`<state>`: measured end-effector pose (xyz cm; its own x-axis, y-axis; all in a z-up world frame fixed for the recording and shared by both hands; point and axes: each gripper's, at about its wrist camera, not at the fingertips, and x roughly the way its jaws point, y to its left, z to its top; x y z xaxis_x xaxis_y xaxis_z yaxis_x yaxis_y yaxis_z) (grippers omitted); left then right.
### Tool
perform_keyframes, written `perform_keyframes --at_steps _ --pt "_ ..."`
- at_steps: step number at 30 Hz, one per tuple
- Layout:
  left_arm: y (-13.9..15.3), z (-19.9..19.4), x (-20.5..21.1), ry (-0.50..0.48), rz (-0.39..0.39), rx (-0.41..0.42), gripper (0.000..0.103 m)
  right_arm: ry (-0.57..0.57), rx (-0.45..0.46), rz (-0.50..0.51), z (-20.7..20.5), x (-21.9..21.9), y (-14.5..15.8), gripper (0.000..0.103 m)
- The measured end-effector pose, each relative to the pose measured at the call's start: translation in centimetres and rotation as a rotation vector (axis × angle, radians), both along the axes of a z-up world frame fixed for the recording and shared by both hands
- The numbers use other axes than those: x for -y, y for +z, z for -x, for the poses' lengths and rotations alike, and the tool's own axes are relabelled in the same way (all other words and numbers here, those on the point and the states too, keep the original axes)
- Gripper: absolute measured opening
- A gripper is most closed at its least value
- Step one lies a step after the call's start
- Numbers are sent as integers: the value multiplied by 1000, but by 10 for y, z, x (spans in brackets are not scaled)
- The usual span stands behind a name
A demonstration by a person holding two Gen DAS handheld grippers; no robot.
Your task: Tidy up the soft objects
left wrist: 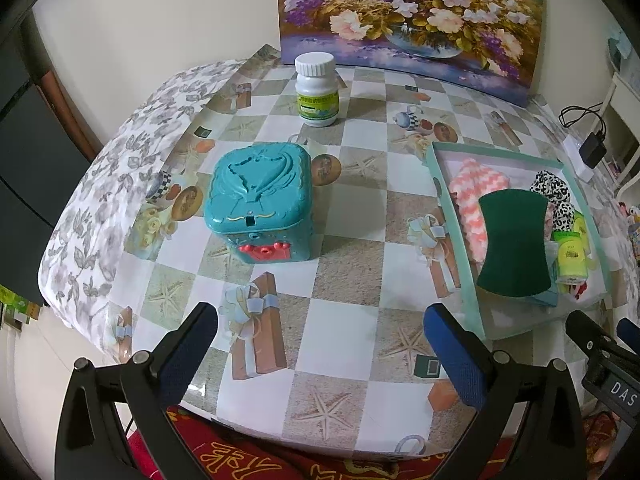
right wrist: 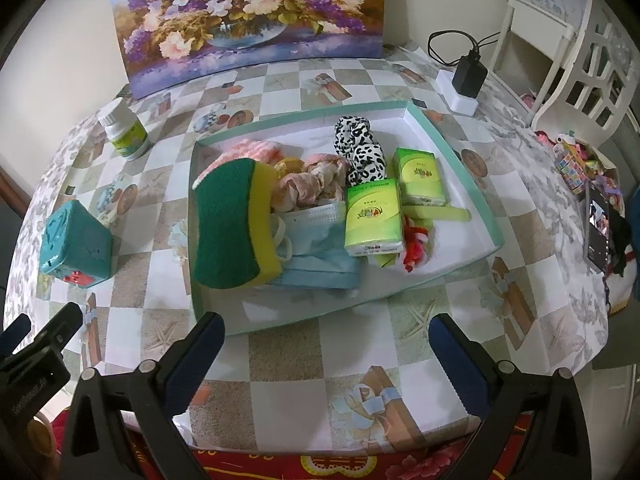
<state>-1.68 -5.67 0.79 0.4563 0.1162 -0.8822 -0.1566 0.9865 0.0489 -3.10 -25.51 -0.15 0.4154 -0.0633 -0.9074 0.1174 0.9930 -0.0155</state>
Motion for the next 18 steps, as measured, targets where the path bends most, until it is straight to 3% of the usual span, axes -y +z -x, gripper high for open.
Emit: perform_keyframes --at_steps 18 --pt "-17 -11 -1 -9 3 -57 103 18 -3 25 -6 -2 3 103"
